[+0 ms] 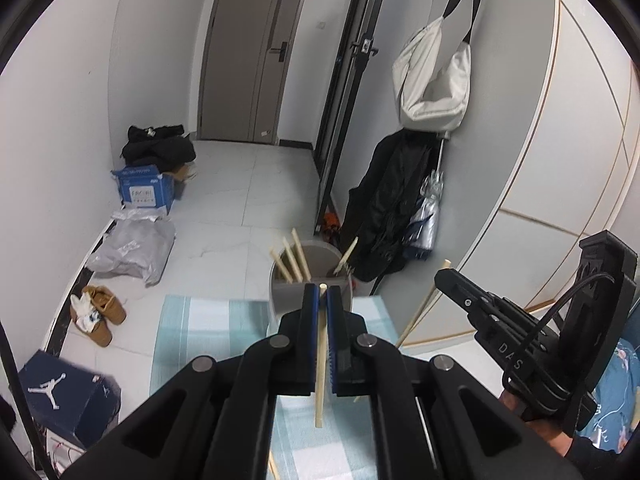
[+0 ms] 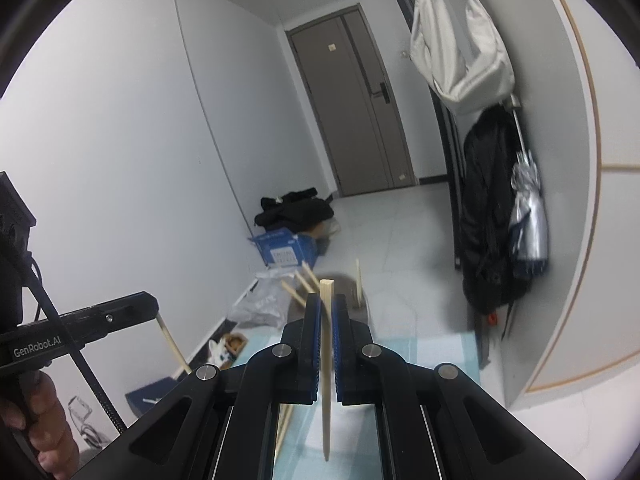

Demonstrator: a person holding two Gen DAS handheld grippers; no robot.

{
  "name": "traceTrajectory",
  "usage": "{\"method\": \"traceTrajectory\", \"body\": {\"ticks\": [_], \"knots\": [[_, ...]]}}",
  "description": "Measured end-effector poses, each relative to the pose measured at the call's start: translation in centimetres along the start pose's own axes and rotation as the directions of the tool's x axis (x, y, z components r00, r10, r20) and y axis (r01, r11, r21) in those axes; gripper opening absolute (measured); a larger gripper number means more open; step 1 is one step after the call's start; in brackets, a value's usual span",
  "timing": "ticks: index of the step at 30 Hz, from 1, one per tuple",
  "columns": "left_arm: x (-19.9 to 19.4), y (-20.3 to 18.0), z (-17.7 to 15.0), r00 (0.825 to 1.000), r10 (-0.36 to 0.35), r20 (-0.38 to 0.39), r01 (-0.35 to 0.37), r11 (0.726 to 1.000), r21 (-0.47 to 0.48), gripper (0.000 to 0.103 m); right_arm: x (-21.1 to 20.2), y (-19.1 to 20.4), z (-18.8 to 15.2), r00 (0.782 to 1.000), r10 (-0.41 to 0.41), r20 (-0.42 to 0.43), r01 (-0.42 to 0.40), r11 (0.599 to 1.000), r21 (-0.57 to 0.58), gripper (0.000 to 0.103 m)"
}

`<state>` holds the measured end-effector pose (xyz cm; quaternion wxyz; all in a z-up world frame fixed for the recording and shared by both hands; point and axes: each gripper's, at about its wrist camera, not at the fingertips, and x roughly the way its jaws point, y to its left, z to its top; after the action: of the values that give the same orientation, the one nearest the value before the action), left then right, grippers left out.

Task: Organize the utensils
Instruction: 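Carry the chopsticks in both tools up over the white holder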

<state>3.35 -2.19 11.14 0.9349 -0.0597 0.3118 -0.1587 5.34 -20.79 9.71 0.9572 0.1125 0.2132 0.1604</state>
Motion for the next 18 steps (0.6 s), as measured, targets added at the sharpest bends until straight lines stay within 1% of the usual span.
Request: {"method": "traceTrajectory", "body": {"ticks": [6, 11, 18], "knots": [[0.8, 0.1, 2.7, 0.999, -0.037, 0.009, 0.037, 0.999, -0.026, 0.001, 1.1, 0.1, 3.7, 0.999, 0.014, 0.033, -0.014, 1.0, -0.002, 0.005], [1.6, 0.3, 4.8, 0.998, -0.049, 0.03, 0.05, 0.998, -0.029, 0.001, 2.3, -0.5, 6.6, 0.997, 0.017, 0.07, -0.016, 1.0, -0.008, 0.005], [3.6, 0.9, 7.2, 0.997, -0.059, 0.047, 0.061, 0.997, -0.043, 0.001, 4.9, -1.7, 9.2, 0.996, 0.014, 0.089, -0.014, 1.0, 0.001, 0.005]]}}
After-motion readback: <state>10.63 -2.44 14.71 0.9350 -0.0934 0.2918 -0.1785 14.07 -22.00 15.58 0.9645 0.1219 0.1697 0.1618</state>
